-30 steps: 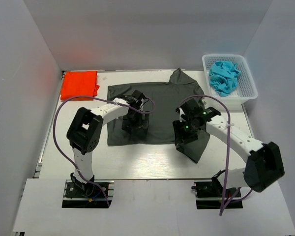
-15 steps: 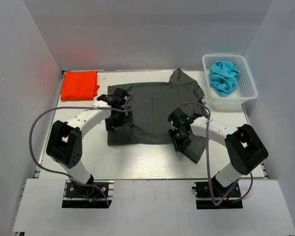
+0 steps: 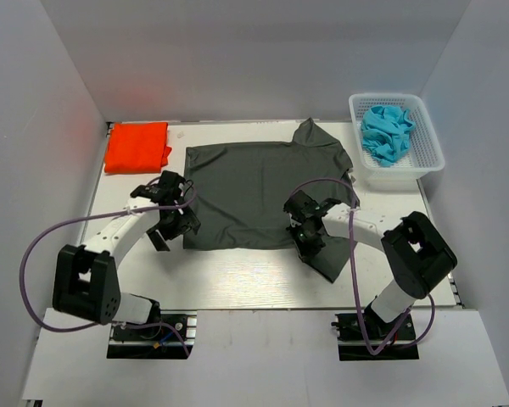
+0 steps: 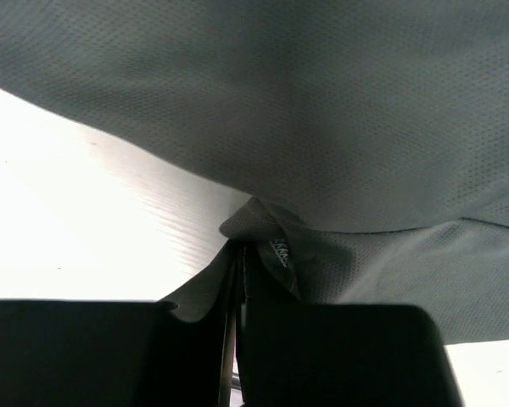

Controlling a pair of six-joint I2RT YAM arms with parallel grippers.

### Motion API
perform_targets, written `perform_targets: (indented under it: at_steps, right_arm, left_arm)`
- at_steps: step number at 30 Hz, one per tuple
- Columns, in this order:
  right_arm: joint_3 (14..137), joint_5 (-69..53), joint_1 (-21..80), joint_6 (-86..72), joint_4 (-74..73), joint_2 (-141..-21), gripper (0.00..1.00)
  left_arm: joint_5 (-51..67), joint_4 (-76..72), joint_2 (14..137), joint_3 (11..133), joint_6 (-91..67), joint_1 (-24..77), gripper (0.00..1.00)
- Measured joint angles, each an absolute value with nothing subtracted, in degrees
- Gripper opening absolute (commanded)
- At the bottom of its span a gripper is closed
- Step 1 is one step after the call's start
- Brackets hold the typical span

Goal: Fold and stack the t-shirts
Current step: Grap the side of the flattened tshirt closest away from the robot with both arms

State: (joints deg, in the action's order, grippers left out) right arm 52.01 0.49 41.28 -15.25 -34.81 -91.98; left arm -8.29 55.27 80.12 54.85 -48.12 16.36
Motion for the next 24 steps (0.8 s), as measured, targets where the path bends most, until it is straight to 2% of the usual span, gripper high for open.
perform_targets:
  at_steps: [3,4,6,8,9,11,12,14,20,23,24]
  right_arm:
    - [52.8,1.4,42.2,-15.6,-35.9,-92.0,0.0]
    - [53.1,1.4,42.4,-15.6,-36.4,-92.0,0.08]
    - [53.3,1.3,42.8,-16.3,-37.6,-91.4,0.44]
    - [53.3,1.1,42.8,-17.0,-39.1,-90.0,0.67]
    - [53.2,1.1,42.8,-17.3,-39.8,-88.9,0.71]
    - [53.2,1.0,42.7,-18.4,-40.8,-85.4,0.78]
    - [53.2,1.1,42.7,-19.3,-41.1,-83.2,0.8]
    - [53.2,1.7,42.3,-21.5,-42.0,-79.0,0.87]
    - [49.3,5.8,37.9,-31.4,-44.5,-70.3,0.89]
    - [43.7,7.2,34.4,-36.1,-46.3,-69.3,0.89]
    - [42.0,7.5,33.2,-37.4,-46.9,-69.2,0.89]
  left_arm:
    - [-6.7,52.7,77.1,51.3,-48.8,15.2,1.0]
    - [-6.3,52.2,76.7,50.7,-48.8,15.2,1.0]
    - [-5.3,50.9,76.1,48.3,-49.1,14.9,1.0]
    - [-4.6,50.0,76.1,46.2,-49.3,14.8,0.99]
    - [-4.3,49.5,76.1,45.3,-49.5,14.8,0.96]
    - [-4.1,48.0,76.1,43.7,-49.8,14.5,0.95]
    - [-4.1,47.2,76.1,43.2,-50.0,14.4,0.9]
    - [-4.1,45.5,76.2,42.5,-50.2,14.0,0.86]
    - [-3.6,37.9,78.7,41.6,-51.8,12.8,0.75]
    - [-3.4,36.0,79.1,40.6,-52.4,12.0,0.59]
    - [-3.3,35.5,79.3,40.5,-52.6,11.7,0.5]
